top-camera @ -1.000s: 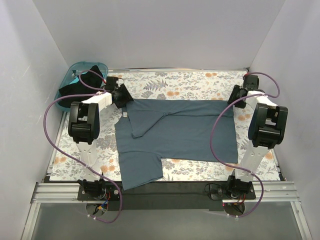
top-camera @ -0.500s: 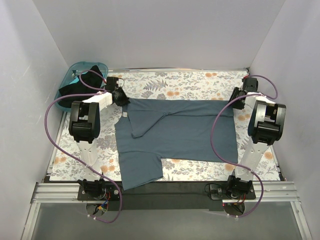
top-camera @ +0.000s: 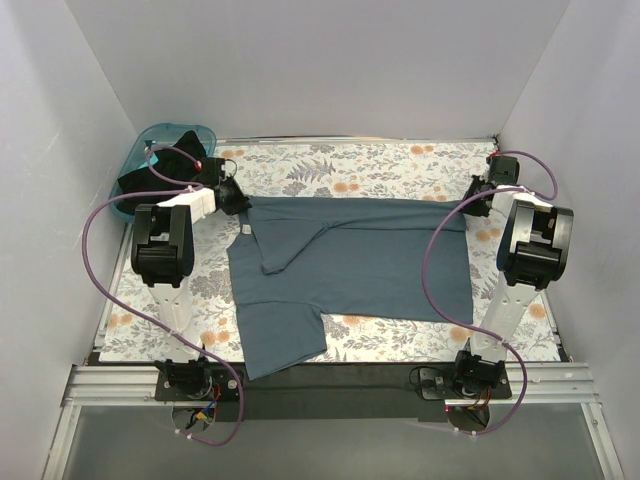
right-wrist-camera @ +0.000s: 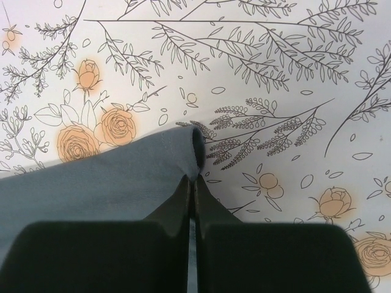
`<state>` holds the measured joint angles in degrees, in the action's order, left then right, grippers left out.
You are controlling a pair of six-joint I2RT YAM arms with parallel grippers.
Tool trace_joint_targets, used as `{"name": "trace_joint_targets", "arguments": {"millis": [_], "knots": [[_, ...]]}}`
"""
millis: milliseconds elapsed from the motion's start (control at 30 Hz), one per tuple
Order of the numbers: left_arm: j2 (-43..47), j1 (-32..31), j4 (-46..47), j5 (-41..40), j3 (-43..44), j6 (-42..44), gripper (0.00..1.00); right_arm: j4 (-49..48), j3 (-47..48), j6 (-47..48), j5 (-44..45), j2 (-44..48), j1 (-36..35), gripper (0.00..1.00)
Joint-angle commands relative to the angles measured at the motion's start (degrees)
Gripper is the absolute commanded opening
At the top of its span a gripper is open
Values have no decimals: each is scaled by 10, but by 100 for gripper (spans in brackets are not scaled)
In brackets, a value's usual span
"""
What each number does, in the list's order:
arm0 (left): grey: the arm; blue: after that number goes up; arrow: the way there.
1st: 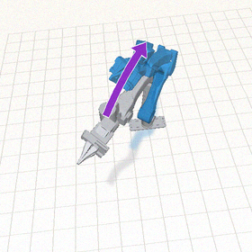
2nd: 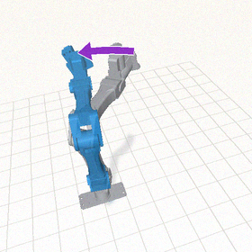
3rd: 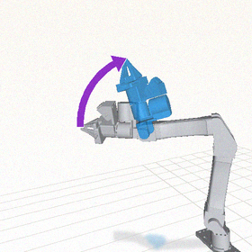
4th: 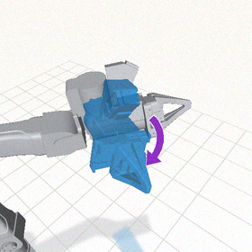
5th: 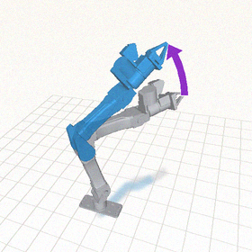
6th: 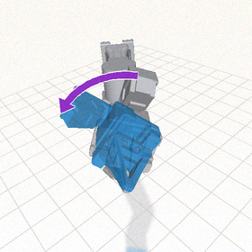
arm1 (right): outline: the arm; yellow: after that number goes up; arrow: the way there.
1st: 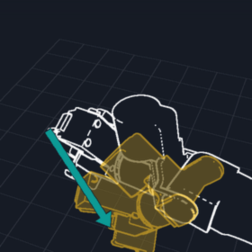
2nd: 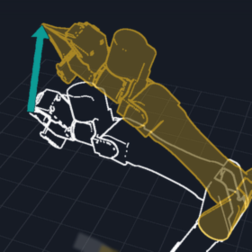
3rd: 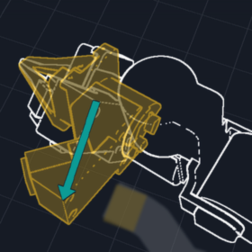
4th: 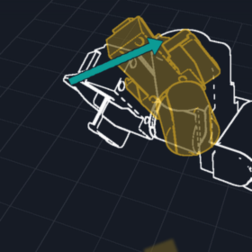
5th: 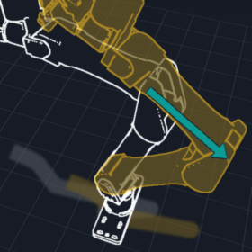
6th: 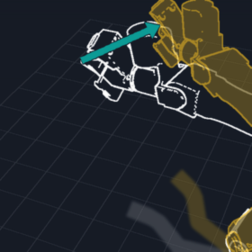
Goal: Fold and stack the t-shirts
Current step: Fold the tshirt
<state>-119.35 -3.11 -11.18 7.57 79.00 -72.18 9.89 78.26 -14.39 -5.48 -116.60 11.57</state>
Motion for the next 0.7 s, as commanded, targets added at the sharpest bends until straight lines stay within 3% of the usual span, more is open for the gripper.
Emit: {"name": "trace_joint_targets", "arguments": {"millis": [0, 100, 167, 200, 300, 433, 533, 667], "knots": [[31, 15, 27, -4, -1, 15, 1, -27, 18, 14, 13, 1, 14, 1], [14, 15, 30, 25, 5, 15, 4, -25, 20, 19, -8, -5, 14, 5], [17, 15, 30, 32, 6, 20, 7, -25, 17, 20, -16, 1, 13, 16], [20, 15, 30, 32, 5, 21, 13, -25, 12, 22, -16, 5, 13, 25], [48, 15, 30, 31, 0, 31, 28, -24, 0, 23, -7, 36, 12, 35], [88, 15, 20, 35, -6, 37, 52, -17, -19, 21, -6, 97, 6, 39], [127, 15, 1, 40, -16, 38, 61, -8, -43, 10, -12, 139, -1, 39], [197, 7, -15, 39, -48, 44, 64, -8, -103, -36, -55, 193, -7, 38]]}}
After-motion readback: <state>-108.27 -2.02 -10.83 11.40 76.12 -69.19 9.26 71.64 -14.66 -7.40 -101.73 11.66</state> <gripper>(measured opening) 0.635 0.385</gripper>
